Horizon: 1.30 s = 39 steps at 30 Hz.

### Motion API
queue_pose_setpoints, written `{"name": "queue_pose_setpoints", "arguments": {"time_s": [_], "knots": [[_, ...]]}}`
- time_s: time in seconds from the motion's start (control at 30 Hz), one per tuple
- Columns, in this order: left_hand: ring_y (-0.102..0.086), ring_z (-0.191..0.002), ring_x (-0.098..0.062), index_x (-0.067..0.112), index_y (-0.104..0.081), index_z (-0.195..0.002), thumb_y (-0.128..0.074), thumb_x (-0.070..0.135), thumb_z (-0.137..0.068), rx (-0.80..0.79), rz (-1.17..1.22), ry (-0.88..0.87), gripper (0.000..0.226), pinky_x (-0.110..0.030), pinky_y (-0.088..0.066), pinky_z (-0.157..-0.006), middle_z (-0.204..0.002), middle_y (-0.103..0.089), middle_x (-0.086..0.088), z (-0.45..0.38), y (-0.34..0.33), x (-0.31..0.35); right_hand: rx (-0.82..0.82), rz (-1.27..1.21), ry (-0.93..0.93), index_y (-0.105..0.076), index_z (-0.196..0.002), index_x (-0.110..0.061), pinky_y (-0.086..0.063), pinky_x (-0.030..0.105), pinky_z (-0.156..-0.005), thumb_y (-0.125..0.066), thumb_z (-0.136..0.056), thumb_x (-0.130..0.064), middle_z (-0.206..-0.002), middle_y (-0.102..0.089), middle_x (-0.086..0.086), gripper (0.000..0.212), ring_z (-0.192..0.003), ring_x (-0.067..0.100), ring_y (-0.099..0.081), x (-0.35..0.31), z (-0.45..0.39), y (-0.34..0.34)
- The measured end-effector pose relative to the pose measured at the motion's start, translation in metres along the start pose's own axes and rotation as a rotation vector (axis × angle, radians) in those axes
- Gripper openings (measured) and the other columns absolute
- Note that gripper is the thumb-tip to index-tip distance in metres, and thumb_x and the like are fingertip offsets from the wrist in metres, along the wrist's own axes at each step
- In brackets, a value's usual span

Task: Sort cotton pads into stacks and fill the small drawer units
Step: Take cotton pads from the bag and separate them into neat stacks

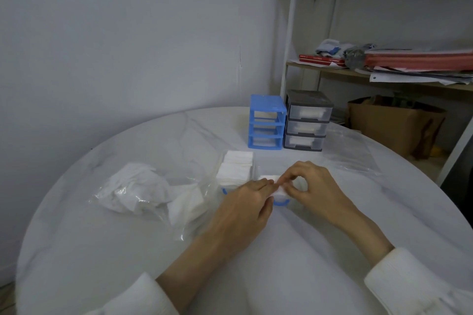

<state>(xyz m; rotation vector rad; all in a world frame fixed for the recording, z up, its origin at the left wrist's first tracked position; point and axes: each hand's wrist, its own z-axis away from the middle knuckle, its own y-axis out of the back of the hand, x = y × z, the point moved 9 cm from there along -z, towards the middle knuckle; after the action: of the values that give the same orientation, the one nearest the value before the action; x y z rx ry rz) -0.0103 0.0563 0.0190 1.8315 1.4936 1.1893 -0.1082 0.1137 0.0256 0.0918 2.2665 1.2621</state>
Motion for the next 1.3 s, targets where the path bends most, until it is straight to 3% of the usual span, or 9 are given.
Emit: {"name": "queue_pose_setpoints", "arguments": {"time_s": [0.17, 0.3, 0.37, 0.57, 0.7, 0.93, 1.03, 1.17, 1.3], "knots": [[-0.068, -0.091, -0.024, 0.003, -0.067, -0.111, -0.044, 0.014, -0.083, 0.019, -0.102, -0.056, 0.037, -0.021, -0.03, -0.093, -0.105, -0.07, -0.01, 0.002, -0.004, 0.002, -0.053, -0.006, -0.032, -0.069, -0.089, -0.022, -0.039, 0.019, -0.078, -0.06, -0.086, -0.011, -0.089, -0.062, -0.007, 0.015, -0.086, 0.008, -0.052, 0.003, 0.002, -0.006], [-0.048, -0.125, -0.016, 0.009, -0.048, -0.136, -0.042, 0.01, -0.095, 0.02, -0.012, -0.015, 0.041, -0.01, -0.024, -0.099, -0.137, -0.052, -0.004, -0.001, 0.002, 0.001, -0.009, -0.066, -0.031, -0.069, -0.088, -0.023, -0.038, 0.02, -0.08, -0.06, -0.087, -0.011, -0.088, -0.061, -0.009, 0.014, -0.088, 0.009, -0.052, 0.001, 0.002, -0.001], [-0.042, -0.129, -0.012, 0.014, -0.045, -0.138, -0.041, 0.012, -0.097, 0.047, 0.036, 0.03, 0.042, -0.008, -0.021, -0.102, -0.142, -0.047, 0.001, 0.0, 0.006, -0.004, 0.029, -0.058, -0.028, -0.069, -0.092, -0.023, -0.036, 0.022, -0.082, -0.06, -0.087, -0.012, -0.09, -0.06, -0.012, 0.015, -0.09, 0.007, -0.049, 0.0, 0.002, 0.003], [-0.054, -0.114, -0.009, 0.016, -0.06, -0.123, -0.048, 0.008, -0.093, 0.201, 0.112, 0.05, 0.033, -0.012, -0.033, -0.097, -0.123, -0.061, 0.004, 0.004, 0.043, -0.007, 0.146, -0.05, 0.03, -0.069, -0.085, -0.02, -0.038, 0.019, -0.077, -0.059, -0.084, -0.001, -0.085, -0.062, -0.01, 0.021, -0.081, 0.002, -0.05, -0.02, 0.008, 0.015], [-0.055, -0.1, -0.003, 0.014, -0.067, -0.11, -0.052, 0.002, -0.089, 0.268, 0.157, 0.07, 0.028, -0.001, -0.033, -0.085, -0.11, -0.067, 0.003, 0.012, 0.072, -0.02, 0.023, -0.107, 0.118, -0.069, -0.084, -0.02, -0.036, 0.009, -0.074, -0.059, -0.082, 0.001, -0.083, -0.059, -0.012, 0.023, -0.082, 0.002, -0.053, -0.052, 0.012, -0.003], [-0.055, -0.102, 0.0, 0.018, -0.067, -0.106, -0.05, 0.002, -0.09, 0.229, 0.05, 0.218, 0.028, 0.003, -0.031, -0.083, -0.11, -0.065, 0.01, 0.049, 0.114, -0.079, -0.134, -0.172, 0.233, -0.069, -0.096, -0.022, -0.035, 0.007, -0.08, -0.054, -0.086, -0.004, -0.094, -0.062, -0.014, 0.026, -0.09, -0.007, -0.05, -0.099, 0.018, -0.04], [-0.051, -0.114, -0.006, 0.024, -0.064, -0.111, -0.045, 0.008, -0.094, 0.18, -0.006, 0.301, 0.03, -0.005, -0.032, -0.088, -0.12, -0.06, 0.012, 0.065, 0.124, -0.108, -0.17, -0.175, 0.269, -0.065, -0.108, -0.025, -0.036, 0.009, -0.087, -0.052, -0.087, -0.006, -0.106, -0.061, -0.015, 0.031, -0.098, -0.006, -0.05, -0.112, 0.018, -0.053], [-0.033, -0.134, -0.019, 0.025, -0.057, -0.122, -0.043, 0.019, -0.098, 0.124, -0.206, 0.42, 0.029, -0.039, -0.022, -0.112, -0.141, -0.043, 0.002, 0.082, 0.13, -0.144, -0.182, -0.153, 0.299, -0.057, -0.119, -0.026, -0.033, 0.009, -0.097, -0.052, -0.088, -0.01, -0.12, -0.053, -0.02, 0.035, -0.111, -0.008, -0.045, -0.123, 0.017, -0.066], [-0.039, -0.129, -0.021, 0.025, -0.051, -0.129, -0.036, 0.032, -0.099, 0.088, -0.016, 0.506, 0.034, -0.035, -0.029, -0.107, -0.139, -0.044, -0.001, 0.096, 0.125, -0.163, -0.128, -0.212, 0.248, -0.053, -0.124, -0.02, -0.037, 0.018, -0.1, -0.051, -0.092, -0.013, -0.124, -0.051, -0.016, 0.032, -0.113, -0.004, -0.045, -0.13, 0.008, -0.071]]}}
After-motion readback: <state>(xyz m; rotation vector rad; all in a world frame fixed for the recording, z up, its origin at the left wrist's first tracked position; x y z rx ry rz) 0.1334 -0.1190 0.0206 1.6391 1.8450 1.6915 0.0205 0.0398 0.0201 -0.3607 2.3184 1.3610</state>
